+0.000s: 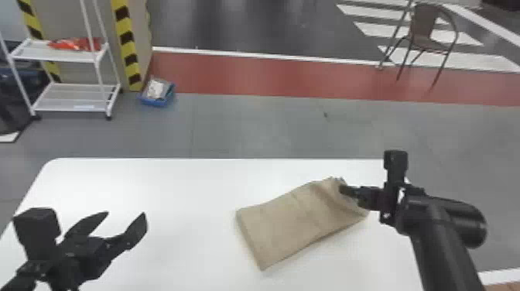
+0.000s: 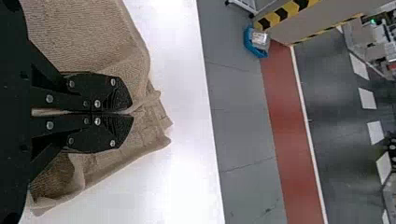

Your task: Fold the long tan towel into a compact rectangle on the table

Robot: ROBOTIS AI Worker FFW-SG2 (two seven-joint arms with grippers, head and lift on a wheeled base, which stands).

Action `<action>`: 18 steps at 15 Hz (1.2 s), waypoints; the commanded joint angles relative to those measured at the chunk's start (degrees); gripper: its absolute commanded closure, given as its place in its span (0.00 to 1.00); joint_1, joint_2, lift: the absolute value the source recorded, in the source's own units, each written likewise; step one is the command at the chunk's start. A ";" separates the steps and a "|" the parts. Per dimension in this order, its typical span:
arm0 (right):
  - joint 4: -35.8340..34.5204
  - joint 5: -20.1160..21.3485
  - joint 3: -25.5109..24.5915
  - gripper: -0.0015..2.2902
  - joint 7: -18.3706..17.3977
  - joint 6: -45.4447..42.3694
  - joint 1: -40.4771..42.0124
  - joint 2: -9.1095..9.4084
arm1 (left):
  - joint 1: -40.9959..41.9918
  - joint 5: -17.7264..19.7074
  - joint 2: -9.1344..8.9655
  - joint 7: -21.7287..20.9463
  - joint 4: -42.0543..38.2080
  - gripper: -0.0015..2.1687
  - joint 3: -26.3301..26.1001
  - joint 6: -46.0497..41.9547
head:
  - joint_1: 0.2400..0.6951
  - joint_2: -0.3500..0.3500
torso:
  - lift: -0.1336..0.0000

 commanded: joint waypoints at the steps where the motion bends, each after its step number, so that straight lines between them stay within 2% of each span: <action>1: -0.24 0.46 -0.08 0.03 -0.14 0.74 0.12 0.34 | 0.09 0.00 0.00 0.00 0.12 0.07 -0.03 0.00 | 1.00 0.24 | 1.00; 2: -1.91 -0.24 -0.25 0.00 -0.14 0.92 0.83 0.52 | 0.09 0.00 0.00 0.00 0.12 0.07 -0.03 0.00 | 1.00 0.24 | 1.00; 3: -5.61 -2.09 -0.69 0.00 -0.14 2.33 2.50 1.22 | 0.18 0.00 0.00 0.00 0.12 0.07 -0.03 0.00 | 1.00 0.24 | 1.00; 5: -11.85 -5.52 -0.96 0.02 -0.14 7.07 5.13 1.40 | 0.18 -0.09 0.00 0.00 0.04 0.07 -0.12 0.18 | 1.00 0.24 | 1.00; 7: -16.77 -6.13 -1.22 0.02 0.38 12.17 6.80 1.40 | 0.18 -0.17 0.00 0.00 -0.05 0.07 -0.38 0.18 | 1.00 0.24 | 1.00; 10: -16.77 -6.22 -2.89 0.03 1.17 13.05 6.63 0.61 | 0.18 -0.35 -0.09 0.00 0.12 0.07 -0.65 0.18 | 1.00 0.23 | 1.00; 12: -15.36 -6.04 -3.86 0.03 1.17 13.05 6.45 -0.89 | 0.09 -0.35 -0.09 0.00 0.39 0.07 -0.65 0.18 | 1.00 0.22 | 1.00; 15: -9.91 -5.43 -3.86 0.03 1.17 11.82 4.43 -3.44 | 0.00 -0.35 -0.17 0.00 0.56 0.07 -0.73 0.00 | 1.00 0.17 | 1.00; 18: -2.88 -3.32 -3.68 0.03 1.17 4.43 1.79 -4.93 | 0.00 -0.35 0.00 0.00 0.83 0.07 -0.82 0.00 | 1.00 0.13 | 1.00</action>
